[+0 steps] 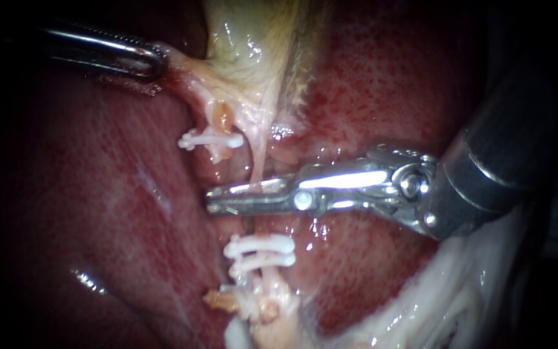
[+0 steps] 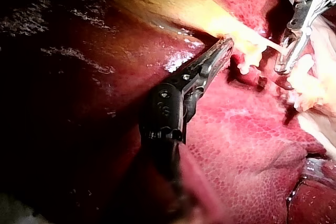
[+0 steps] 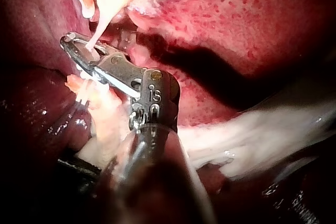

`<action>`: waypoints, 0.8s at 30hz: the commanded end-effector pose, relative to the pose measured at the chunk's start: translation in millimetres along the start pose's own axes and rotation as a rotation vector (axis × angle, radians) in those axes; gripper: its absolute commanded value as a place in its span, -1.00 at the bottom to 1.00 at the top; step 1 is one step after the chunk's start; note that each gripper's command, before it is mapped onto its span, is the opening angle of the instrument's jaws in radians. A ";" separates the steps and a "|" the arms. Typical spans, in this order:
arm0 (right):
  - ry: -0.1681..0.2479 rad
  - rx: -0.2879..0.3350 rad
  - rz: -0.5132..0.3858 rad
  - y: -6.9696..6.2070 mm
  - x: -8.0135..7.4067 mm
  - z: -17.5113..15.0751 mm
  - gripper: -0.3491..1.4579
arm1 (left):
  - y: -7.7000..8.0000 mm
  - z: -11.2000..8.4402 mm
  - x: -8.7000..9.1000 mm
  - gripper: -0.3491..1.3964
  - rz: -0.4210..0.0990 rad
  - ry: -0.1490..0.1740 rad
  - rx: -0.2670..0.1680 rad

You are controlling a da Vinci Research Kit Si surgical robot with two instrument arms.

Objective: Going back third clip right tube

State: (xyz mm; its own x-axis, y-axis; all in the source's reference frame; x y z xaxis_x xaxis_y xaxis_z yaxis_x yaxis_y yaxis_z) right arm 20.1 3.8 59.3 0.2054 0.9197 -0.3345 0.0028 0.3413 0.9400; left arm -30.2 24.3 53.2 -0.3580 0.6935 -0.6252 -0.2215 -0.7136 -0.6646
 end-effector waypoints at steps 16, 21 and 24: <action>-0.036 -0.184 -0.314 3.7 -1.5 -3.3 -0.07 | 0.0 0.0 -0.1 -1.00 0.001 0.000 0.000; -0.087 -0.165 -0.487 0.2 -1.2 -7.1 -0.07 | 0.1 -0.1 -0.1 -1.00 0.000 0.000 0.000; -0.136 -0.173 -0.601 -2.0 -1.0 -9.3 -0.07 | 0.1 -0.1 -0.1 -1.00 0.000 0.000 0.000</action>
State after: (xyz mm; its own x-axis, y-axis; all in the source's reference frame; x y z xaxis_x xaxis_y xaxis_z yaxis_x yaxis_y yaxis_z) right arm 10.1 3.9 56.3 0.3506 0.4943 -0.7954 0.0044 0.8485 0.5292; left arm -30.1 24.3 53.2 -0.3582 0.6932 -0.6255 -0.2214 -0.7139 -0.6643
